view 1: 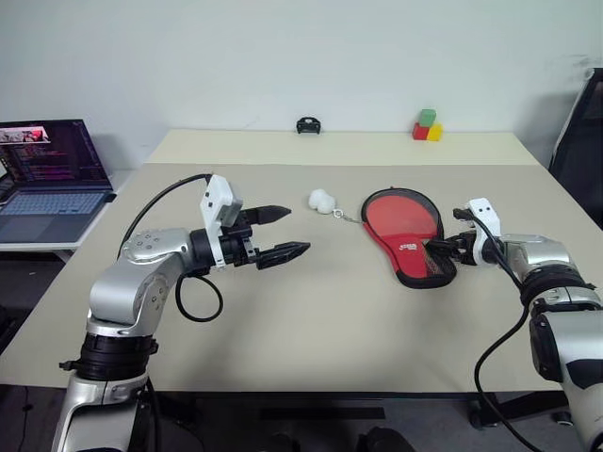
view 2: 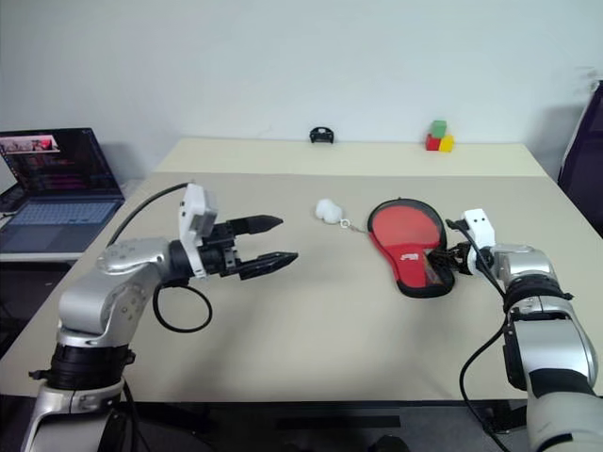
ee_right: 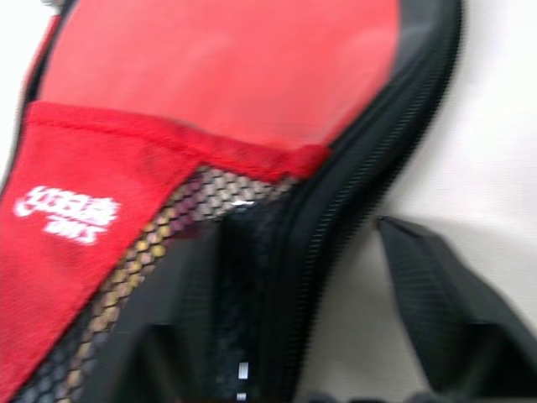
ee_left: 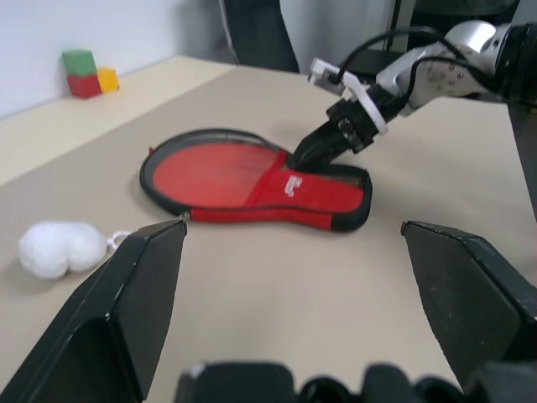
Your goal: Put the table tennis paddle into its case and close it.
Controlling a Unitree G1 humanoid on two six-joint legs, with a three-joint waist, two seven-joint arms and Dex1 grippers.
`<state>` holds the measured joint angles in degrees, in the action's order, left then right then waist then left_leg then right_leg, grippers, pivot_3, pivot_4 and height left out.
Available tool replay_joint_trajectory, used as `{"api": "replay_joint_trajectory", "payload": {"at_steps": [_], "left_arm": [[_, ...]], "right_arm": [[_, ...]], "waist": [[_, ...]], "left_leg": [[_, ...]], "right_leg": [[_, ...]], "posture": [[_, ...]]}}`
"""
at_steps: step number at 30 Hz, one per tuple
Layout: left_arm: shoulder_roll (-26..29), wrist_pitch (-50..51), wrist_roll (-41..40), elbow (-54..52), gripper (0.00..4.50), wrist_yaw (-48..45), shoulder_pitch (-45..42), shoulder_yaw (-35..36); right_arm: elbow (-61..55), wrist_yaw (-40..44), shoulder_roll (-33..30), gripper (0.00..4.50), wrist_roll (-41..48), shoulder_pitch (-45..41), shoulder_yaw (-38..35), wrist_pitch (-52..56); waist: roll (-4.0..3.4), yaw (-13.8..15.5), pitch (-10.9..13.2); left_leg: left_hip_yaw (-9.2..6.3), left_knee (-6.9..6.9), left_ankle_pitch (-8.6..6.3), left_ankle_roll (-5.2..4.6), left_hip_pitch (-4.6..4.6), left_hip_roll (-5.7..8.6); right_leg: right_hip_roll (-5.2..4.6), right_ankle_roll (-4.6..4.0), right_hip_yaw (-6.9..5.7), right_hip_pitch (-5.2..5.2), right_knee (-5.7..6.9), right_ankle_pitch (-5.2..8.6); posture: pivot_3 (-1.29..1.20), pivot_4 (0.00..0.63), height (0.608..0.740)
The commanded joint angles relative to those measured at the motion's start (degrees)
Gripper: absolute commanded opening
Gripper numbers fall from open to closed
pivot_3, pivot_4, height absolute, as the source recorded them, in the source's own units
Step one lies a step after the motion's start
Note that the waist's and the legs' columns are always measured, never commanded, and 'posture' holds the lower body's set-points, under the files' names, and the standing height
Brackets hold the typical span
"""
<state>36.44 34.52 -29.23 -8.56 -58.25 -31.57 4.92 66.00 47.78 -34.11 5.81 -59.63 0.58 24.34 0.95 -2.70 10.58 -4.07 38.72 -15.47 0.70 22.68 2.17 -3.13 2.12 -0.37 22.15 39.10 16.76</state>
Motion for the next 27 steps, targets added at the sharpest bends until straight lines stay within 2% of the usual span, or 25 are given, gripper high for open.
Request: {"api": "replay_joint_trajectory", "payload": {"at_steps": [1,5,7,12,15,19,27], "left_arm": [[1.9,-1.1,-1.3,-1.5,4.5,-0.9,0.6,1.7],[3.3,-1.4,-1.3,-1.4,4.5,-1.9,2.3,1.7],[4.6,-1.0,-1.7,-1.6,4.5,-3.0,3.6,2.0],[8.2,0.3,-3.9,-2.9,4.5,-6.1,7.6,3.1],[10.0,1.5,-5.7,-4.5,4.5,-7.6,10.3,3.7],[11.5,2.6,-7.2,-6.4,4.5,-8.4,13.2,3.9],[12.1,4.2,-9.8,-9.7,4.5,-7.9,17.2,3.8]], "right_arm": [[1.2,0.7,2.0,1.58,-1.4,1.6,0.6,2.1],[0.0,1.0,2.8,0.37,-0.8,2.2,-0.4,3.3],[-1.9,1.7,3.2,0.04,-0.3,2.8,-0.8,4.8],[-13.6,3.7,3.8,0.04,2.5,6.8,-1.7,12.6],[-28.3,3.3,4.3,0.04,6.2,12.3,-2.3,21.6],[-45.4,-0.4,6.0,0.04,10.8,19.0,-4.0,32.2],[-65.6,-7.4,10.3,0.04,17.0,26.9,-7.3,45.8]], "waist": [[0.05,-0.1,0.0],[0.06,-0.2,0.0],[0.06,-0.2,0.0],[0.06,-0.4,0.0],[0.06,-0.4,0.0],[0.06,-0.5,0.0],[0.05,-0.4,0.0]], "left_leg": [[-0.01,0.0,0.0,0.0,-0.07,0.0],[0.0,-0.04,-0.12,-0.19,-0.52,-0.01],[0.01,-0.13,-0.14,-0.22,-0.81,0.0],[0.04,-0.54,-0.12,-0.19,-0.91,-0.05],[0.06,-0.73,-0.09,-0.13,-0.77,-0.12],[0.14,-0.83,-0.14,-0.04,-0.61,-0.26],[0.29,-0.84,-0.17,-0.05,-0.61,-0.36]], "right_leg": [[0.0,-0.01,0.0,-0.08,0.0,0.0],[0.01,-0.02,0.02,-0.46,-0.02,-0.01],[0.0,-0.03,0.04,-0.7,-0.04,0.0],[0.01,-0.1,0.16,-0.59,-0.11,0.04],[0.02,-0.19,0.15,-0.39,-0.13,0.1],[0.08,-0.31,0.16,-0.12,-0.12,0.18],[0.17,-0.34,0.32,-0.02,-0.05,0.19]], "posture": [[0.0,0.15,0.74],[0.0,0.15,0.74],[0.0,0.15,0.74],[0.0,0.15,0.74],[0.0,0.15,0.74],[0.0,0.15,0.74],[0.0,0.15,0.74]]}}
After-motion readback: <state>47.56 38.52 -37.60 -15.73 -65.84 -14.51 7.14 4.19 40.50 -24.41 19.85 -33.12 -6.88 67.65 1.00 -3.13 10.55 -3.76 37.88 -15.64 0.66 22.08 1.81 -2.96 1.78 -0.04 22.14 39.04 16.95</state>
